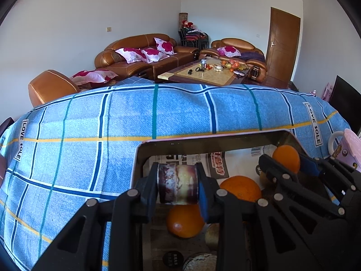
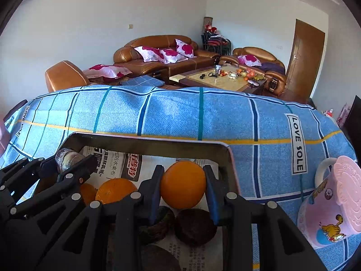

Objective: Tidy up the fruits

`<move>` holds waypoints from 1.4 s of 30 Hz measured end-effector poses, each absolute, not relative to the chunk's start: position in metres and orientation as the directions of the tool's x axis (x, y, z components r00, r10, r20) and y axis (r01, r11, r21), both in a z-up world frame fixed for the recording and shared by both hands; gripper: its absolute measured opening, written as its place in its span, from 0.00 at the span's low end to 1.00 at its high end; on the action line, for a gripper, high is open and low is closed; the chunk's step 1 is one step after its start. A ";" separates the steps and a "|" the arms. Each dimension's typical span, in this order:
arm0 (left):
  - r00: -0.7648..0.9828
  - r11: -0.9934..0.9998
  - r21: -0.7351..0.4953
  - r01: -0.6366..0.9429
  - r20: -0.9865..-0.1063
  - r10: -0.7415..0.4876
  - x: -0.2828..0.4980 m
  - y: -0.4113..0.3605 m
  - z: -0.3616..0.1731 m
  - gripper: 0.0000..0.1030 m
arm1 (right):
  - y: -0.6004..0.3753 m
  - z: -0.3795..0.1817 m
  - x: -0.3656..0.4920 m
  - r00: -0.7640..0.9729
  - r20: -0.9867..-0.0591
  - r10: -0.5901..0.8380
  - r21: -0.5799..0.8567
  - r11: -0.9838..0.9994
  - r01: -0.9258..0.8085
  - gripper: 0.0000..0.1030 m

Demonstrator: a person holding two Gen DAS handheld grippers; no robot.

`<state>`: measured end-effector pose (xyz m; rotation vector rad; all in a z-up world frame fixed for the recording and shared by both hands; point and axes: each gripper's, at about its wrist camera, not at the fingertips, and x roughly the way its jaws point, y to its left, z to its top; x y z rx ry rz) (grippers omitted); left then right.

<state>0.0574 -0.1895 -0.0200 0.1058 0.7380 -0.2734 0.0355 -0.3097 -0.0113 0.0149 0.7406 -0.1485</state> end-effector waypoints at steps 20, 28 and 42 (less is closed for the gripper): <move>0.814 0.982 0.029 0.184 -0.565 -0.136 0.038 -0.177 -0.003 0.72 | -0.316 -0.005 0.011 0.780 -0.611 -0.135 0.034 0.980 0.195 0.57; 0.867 0.986 -0.008 0.167 -0.474 -0.151 0.026 -0.155 0.009 1.00 | -0.326 0.015 -0.028 0.891 -0.430 -0.145 0.130 0.967 0.220 0.70; 0.921 0.984 0.052 0.168 -0.365 -0.138 -0.018 -0.135 0.016 1.00 | -0.303 0.036 -0.074 0.921 -0.249 -0.298 0.013 0.950 0.311 0.86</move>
